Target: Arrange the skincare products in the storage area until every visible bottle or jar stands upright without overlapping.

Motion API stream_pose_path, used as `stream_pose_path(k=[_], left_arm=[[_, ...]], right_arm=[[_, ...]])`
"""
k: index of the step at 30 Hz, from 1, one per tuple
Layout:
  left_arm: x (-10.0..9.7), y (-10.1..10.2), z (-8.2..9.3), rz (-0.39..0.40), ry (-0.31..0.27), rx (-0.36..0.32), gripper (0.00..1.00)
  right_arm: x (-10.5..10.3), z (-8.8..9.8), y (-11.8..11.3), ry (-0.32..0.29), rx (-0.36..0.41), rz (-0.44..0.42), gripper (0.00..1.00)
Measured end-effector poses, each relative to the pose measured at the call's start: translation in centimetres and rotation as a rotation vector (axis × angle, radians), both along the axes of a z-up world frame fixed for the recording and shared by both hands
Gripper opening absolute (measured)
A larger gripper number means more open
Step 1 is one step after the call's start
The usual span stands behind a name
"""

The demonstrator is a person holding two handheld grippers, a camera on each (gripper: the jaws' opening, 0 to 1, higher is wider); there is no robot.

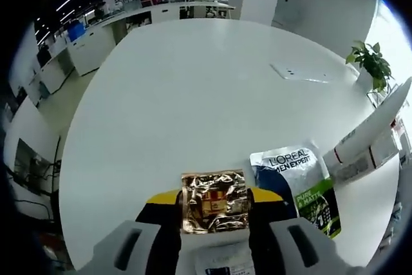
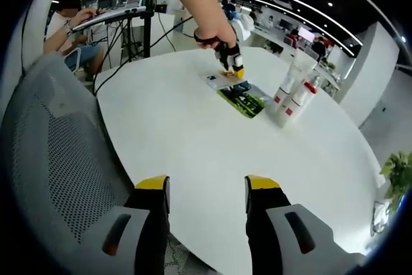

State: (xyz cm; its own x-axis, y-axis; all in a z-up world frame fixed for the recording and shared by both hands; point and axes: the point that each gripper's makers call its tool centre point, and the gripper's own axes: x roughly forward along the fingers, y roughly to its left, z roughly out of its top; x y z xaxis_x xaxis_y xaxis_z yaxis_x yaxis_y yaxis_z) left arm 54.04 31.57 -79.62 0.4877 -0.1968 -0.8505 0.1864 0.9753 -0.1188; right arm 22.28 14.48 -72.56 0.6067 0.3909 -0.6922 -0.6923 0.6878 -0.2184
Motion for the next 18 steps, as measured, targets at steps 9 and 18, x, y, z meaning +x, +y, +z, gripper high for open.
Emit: stream_pose_path(k=[9, 18], left_arm=[[-0.13, 0.05, -0.04, 0.010, 0.002, -0.004, 0.42], [-0.34, 0.19, 0.36, 0.040, -0.011, -0.042, 0.47]], right_arm=[[-0.04, -0.05, -0.02, 0.002, -0.003, 0.002, 0.44], [-0.04, -0.03, 0.04, 0.002, -0.002, 0.007, 0.44]])
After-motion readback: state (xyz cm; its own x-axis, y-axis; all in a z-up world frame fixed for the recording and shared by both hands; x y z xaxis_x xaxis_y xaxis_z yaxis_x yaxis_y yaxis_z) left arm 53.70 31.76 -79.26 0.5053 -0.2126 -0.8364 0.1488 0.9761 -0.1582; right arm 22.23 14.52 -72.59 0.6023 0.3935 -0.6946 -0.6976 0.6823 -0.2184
